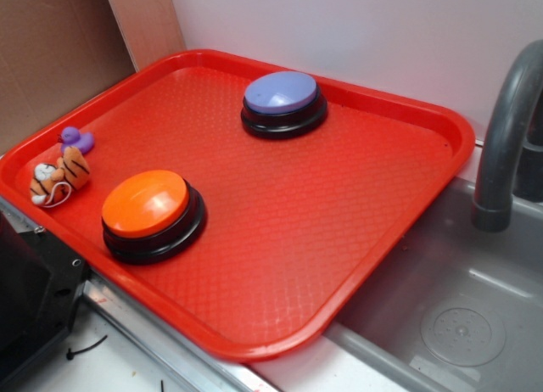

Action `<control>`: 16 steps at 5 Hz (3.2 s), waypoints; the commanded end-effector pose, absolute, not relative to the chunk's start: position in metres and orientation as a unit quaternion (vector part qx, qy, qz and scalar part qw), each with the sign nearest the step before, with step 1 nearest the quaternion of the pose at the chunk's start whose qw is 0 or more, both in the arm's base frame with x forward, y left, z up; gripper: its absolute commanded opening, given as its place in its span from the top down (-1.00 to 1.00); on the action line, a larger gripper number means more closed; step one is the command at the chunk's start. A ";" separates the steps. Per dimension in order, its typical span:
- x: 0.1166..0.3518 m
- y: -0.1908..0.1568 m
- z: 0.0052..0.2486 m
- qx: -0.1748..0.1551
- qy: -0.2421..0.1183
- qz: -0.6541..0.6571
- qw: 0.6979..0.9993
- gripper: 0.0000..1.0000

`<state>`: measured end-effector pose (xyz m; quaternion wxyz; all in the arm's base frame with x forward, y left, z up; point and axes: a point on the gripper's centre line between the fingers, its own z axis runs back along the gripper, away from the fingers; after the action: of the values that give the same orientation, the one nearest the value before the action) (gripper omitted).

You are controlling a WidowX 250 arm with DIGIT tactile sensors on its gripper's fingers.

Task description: Push the orange button.

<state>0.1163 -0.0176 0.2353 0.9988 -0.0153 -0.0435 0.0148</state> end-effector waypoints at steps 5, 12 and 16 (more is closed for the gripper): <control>0.147 -0.028 0.055 -0.044 0.026 -0.072 0.996 -1.00; 0.166 -0.036 0.124 0.021 0.021 -0.075 0.997 -1.00; 0.162 -0.033 0.156 0.035 0.014 -0.052 0.998 -1.00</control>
<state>0.1558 -0.0278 0.1440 0.9971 0.0382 0.0426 -0.0509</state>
